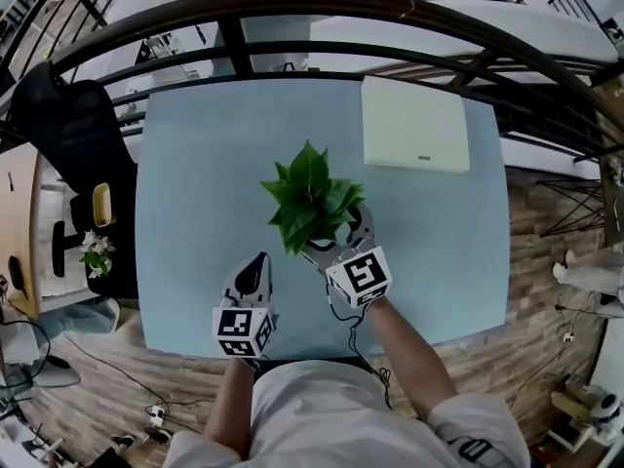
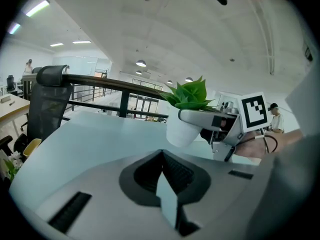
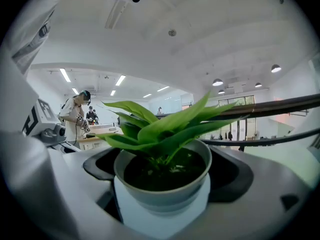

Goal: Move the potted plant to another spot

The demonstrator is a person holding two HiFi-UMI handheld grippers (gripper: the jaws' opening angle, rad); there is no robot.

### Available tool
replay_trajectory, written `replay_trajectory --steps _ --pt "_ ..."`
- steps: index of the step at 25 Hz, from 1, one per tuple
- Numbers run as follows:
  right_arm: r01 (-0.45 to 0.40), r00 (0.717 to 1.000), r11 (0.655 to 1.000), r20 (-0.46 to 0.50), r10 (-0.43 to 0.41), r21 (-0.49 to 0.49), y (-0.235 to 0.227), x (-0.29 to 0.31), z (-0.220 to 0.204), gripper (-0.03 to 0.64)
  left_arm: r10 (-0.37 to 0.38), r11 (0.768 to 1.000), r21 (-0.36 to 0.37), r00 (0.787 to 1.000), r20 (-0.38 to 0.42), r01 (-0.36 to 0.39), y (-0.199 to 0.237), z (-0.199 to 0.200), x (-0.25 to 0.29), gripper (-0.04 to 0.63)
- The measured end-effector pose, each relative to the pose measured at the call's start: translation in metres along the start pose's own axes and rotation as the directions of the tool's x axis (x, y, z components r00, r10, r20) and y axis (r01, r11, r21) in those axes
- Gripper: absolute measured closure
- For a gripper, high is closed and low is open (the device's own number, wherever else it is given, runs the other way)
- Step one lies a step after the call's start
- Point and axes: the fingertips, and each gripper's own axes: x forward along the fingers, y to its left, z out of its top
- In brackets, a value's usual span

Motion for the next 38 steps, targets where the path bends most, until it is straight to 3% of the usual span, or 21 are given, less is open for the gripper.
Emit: replay_trajectory --steps 8,19,27,32,38 --pt "-0.061 0.995 0.997 0.073 0.064 -0.046 0.038 -0.039 0.04 0.078 0.035 0.999 0.037 0.996 0.08 -0.038 -0.022 0.022 -0.045 0.583" --pt "-0.151 0.978 0.984 0.135 0.162 -0.091 0.105 -0.104 0.067 0.078 0.145 0.987 0.053 0.979 0.145 -0.154 -0.043 0.006 -0.136 0.583" --pt "-0.186 0.973 0.978 0.121 0.196 -0.094 0.135 -0.119 0.058 0.078 0.161 0.984 0.046 0.976 0.147 -0.17 -0.047 -0.007 -0.157 0.583" --pt "-0.173 0.977 0.983 0.115 0.179 -0.059 0.144 -0.114 0.049 0.078 0.148 0.986 0.057 0.979 0.143 -0.157 -0.04 -0.01 -0.167 0.583" --pt "-0.075 0.992 0.997 0.105 0.076 -0.014 0.149 -0.12 0.036 0.078 0.095 0.993 0.057 0.989 0.116 -0.102 -0.027 -0.024 -0.178 0.583"
